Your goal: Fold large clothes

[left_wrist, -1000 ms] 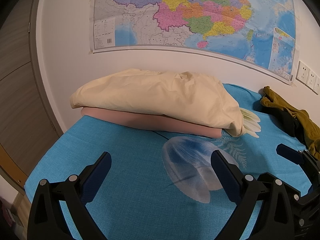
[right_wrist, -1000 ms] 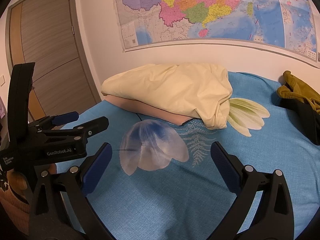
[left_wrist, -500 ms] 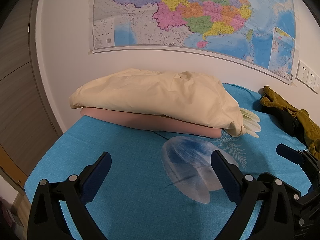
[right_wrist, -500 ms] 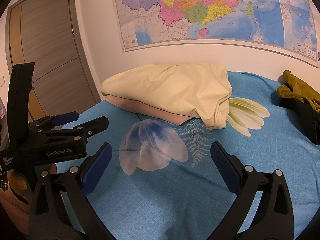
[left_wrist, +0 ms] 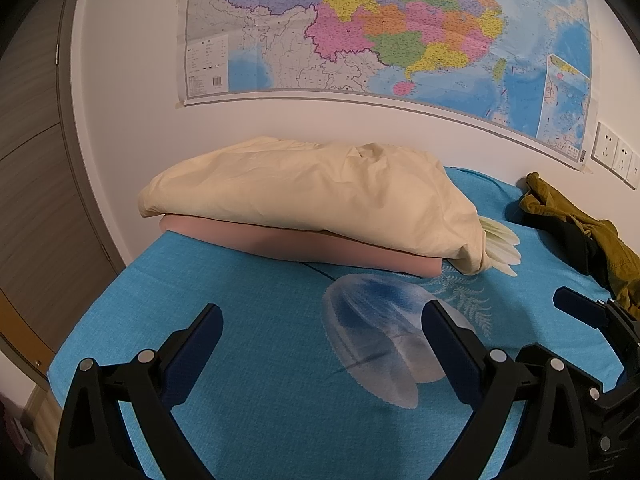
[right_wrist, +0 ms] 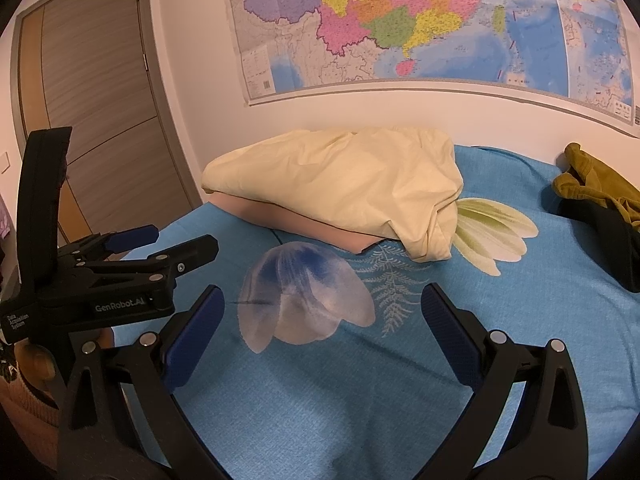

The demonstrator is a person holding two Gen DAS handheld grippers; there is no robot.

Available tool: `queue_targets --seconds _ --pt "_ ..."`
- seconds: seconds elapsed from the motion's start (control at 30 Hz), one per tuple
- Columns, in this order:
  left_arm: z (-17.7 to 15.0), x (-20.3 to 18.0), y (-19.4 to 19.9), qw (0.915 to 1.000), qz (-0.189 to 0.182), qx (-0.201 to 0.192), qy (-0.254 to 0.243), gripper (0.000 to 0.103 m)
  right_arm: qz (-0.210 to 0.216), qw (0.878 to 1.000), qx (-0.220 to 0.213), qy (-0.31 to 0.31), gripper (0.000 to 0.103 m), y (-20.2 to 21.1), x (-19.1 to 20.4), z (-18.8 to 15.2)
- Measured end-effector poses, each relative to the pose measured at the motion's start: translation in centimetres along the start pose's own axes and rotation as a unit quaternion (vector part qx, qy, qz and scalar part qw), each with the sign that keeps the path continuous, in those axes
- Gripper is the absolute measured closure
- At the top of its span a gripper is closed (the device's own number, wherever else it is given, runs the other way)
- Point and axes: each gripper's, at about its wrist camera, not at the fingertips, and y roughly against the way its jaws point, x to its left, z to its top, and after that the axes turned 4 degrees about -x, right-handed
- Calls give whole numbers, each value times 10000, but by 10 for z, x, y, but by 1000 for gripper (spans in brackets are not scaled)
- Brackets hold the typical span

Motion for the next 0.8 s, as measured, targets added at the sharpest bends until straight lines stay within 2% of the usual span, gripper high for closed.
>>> queue_targets --seconds 0.63,0.8 --pt "-2 -1 -2 10000 -5 35 27 7 12 10000 17 -14 6 0 0 -1" --pt "-5 -6 -1 9999 -47 -62 -111 7 -17 10000 3 -40 6 1 -3 -1"
